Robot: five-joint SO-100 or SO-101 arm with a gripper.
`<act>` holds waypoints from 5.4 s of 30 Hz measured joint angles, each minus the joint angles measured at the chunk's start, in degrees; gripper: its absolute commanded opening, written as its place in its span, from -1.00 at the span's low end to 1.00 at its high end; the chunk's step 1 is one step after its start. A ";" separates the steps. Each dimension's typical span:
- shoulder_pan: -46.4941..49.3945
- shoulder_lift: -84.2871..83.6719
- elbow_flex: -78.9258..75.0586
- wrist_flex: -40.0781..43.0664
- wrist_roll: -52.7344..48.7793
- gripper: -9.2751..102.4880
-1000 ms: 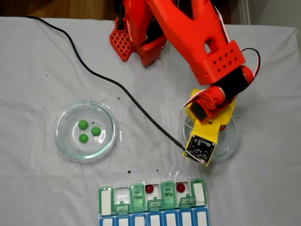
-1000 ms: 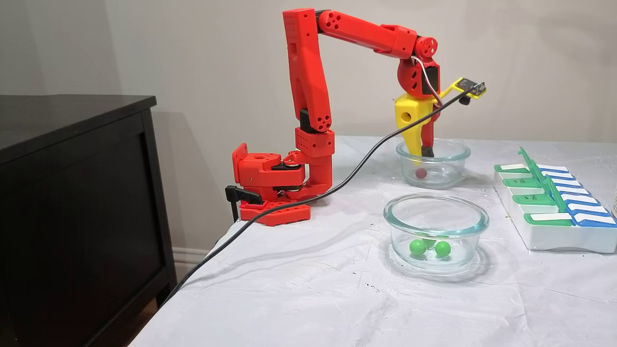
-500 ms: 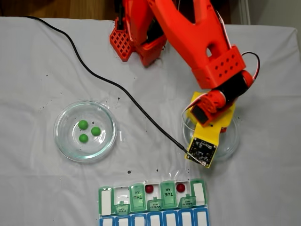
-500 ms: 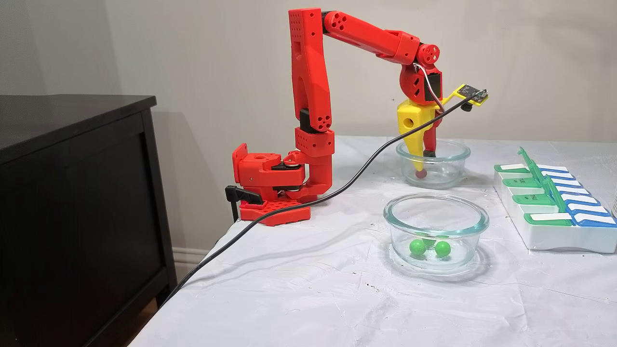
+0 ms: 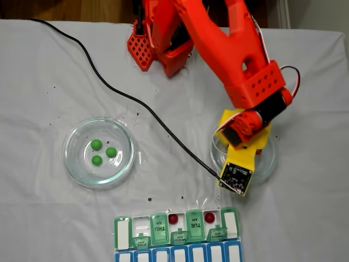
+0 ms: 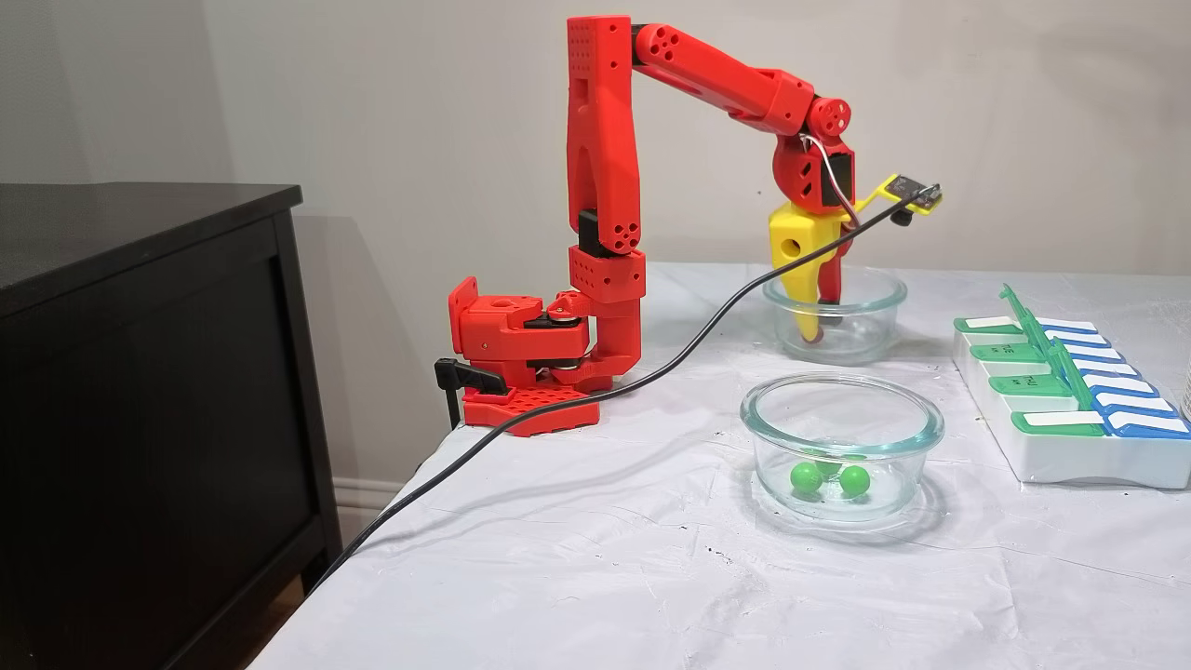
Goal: Sort medicines into box.
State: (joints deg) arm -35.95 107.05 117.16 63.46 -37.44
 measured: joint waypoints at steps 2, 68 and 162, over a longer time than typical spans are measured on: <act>0.00 -1.05 -0.26 0.00 -0.09 -0.44; 31.90 27.42 3.34 -19.07 6.50 -0.83; 59.68 8.17 -7.38 10.28 -29.88 -0.70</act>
State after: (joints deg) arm 23.73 115.22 109.78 73.74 -67.32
